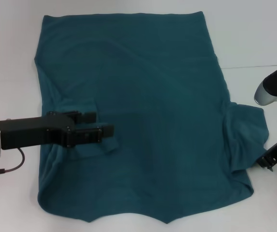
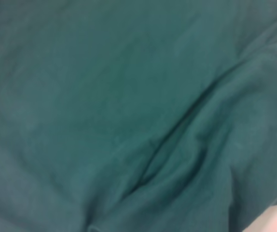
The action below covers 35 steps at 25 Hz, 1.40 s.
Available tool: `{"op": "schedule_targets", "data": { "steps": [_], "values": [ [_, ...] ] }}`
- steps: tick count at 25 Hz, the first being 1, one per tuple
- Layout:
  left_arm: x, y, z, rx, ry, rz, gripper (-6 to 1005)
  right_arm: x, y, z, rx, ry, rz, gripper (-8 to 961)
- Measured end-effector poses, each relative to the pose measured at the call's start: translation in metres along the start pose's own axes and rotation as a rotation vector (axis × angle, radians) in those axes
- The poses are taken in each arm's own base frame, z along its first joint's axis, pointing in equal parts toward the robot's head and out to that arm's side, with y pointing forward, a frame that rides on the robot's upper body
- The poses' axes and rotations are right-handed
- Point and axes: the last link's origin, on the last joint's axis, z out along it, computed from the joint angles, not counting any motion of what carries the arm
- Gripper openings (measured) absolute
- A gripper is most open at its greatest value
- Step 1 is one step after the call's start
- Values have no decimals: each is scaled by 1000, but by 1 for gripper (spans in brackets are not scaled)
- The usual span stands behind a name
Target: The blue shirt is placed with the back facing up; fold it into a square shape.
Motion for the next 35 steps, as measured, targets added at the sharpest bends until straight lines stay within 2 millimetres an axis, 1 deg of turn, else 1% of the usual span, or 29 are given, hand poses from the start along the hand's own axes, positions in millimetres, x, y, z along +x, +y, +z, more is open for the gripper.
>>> {"op": "schedule_targets", "data": {
  "steps": [6, 9, 12, 15, 18, 20, 25, 29, 30, 31, 35],
  "values": [
    [-1, 1, -1, -4, 0, -6, 795, 2, -4, -3, 17, -8, 10, 187],
    [-2, 1, -1, -4, 3, -10, 795, 2, -13, -14, 81, -35, 17, 7],
    [-2, 1, -1, -6, 4, -15, 795, -5, -18, -31, 139, -92, 0, 8],
    [-2, 1, -1, -6, 4, -18, 795, -17, -15, -47, 179, -144, -47, 8],
    [-2, 1, -1, -6, 4, -20, 795, -30, -3, -56, 205, -172, -136, 9],
    [-3, 1, -2, -6, 4, -24, 795, -39, 9, -59, 214, -184, -212, 10],
    [-7, 1, -2, -7, 6, -40, 795, -60, 46, -65, 237, -221, -444, 11],
    [-8, 0, -3, -5, 7, -48, 796, -72, 70, -67, 242, -229, -606, 12],
    [-10, 0, -4, -4, 8, -56, 796, -76, 78, -67, 241, -227, -665, 12],
    [-11, 0, -4, -3, 8, -61, 796, -76, 78, -67, 241, -227, -665, 12],
    [-14, 0, -6, 2, 9, -71, 796, -80, 90, -66, 225, -190, -746, 13]
  ]
}}
